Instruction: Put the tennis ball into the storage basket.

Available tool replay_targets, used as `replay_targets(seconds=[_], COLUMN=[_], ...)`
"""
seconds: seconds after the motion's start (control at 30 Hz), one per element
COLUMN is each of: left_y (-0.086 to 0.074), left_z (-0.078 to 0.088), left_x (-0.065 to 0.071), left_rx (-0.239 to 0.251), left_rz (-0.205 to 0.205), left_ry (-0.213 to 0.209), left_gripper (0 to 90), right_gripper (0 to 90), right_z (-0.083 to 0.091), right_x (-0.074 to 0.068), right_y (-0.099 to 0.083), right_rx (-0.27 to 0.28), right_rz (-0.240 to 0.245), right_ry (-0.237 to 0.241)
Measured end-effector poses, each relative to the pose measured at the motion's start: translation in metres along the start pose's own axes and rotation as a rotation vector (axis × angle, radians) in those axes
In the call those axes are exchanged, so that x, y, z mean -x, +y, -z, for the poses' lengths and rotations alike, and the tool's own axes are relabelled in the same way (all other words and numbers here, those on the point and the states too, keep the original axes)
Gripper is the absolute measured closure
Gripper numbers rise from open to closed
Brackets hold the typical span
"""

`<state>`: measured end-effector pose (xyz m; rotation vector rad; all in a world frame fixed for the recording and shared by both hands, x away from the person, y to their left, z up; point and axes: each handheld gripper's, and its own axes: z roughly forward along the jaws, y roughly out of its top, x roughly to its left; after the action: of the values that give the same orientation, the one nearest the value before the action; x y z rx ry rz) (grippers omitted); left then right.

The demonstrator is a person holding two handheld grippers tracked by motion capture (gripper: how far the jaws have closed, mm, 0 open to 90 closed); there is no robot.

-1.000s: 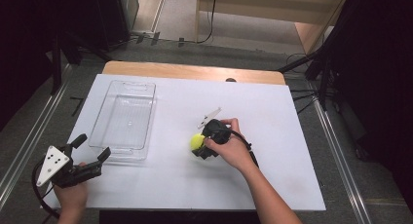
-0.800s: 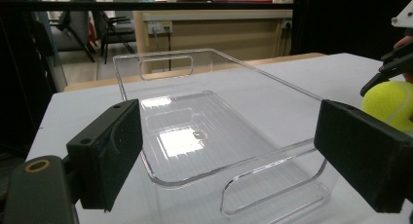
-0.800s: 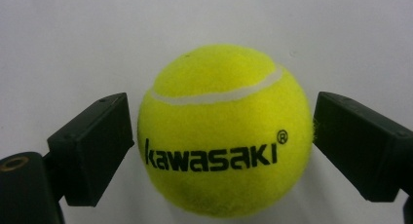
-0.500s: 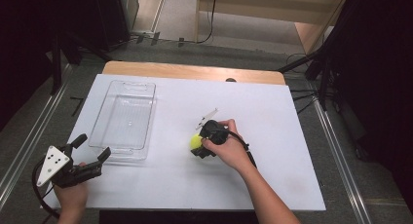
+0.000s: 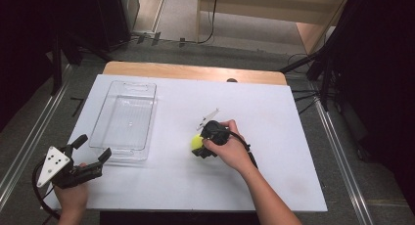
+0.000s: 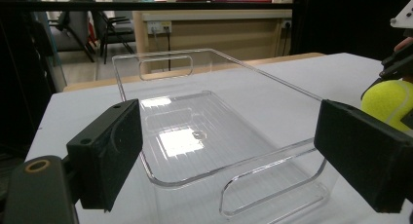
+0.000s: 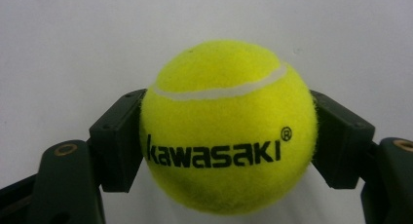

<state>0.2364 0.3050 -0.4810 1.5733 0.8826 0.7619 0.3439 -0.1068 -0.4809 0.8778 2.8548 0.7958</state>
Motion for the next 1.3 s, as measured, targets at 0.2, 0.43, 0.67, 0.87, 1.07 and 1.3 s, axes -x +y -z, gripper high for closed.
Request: replay_targets(seconds=[0.2, 0.43, 0.67, 0.87, 1.07, 1.3], left_y=[0.000, 0.000, 0.000, 0.000, 0.000, 0.000], left_z=[0.000, 0.000, 0.000, 0.000, 0.000, 0.000], left_x=[0.000, 0.000, 0.000, 0.000, 0.000, 0.000], left_rx=[0.001, 0.000, 0.001, 0.001, 0.002, 0.003], left_rz=[0.001, 0.000, 0.001, 0.001, 0.002, 0.003], left_ry=[0.000, 0.000, 0.000, 0.000, 0.001, 0.000], left_gripper=[11.1, 11.0, 11.1, 11.1, 11.1, 11.1], right_gripper=[23.0, 23.1, 23.1, 23.1, 23.2, 23.2], right_z=[0.002, 0.008, 0.010, 0.015, 0.018, 0.020], right_x=[0.001, 0.002, 0.003, 0.004, 0.005, 0.004], right_y=[0.000, 0.003, 0.005, 0.010, 0.014, 0.019], right_rx=[-0.002, 0.008, 0.021, 0.017, 0.035, 0.036], right_rz=[0.004, 0.011, 0.003, 0.013, -0.002, 0.015], right_ry=[0.006, 0.018, 0.030, 0.035, 0.056, 0.060])
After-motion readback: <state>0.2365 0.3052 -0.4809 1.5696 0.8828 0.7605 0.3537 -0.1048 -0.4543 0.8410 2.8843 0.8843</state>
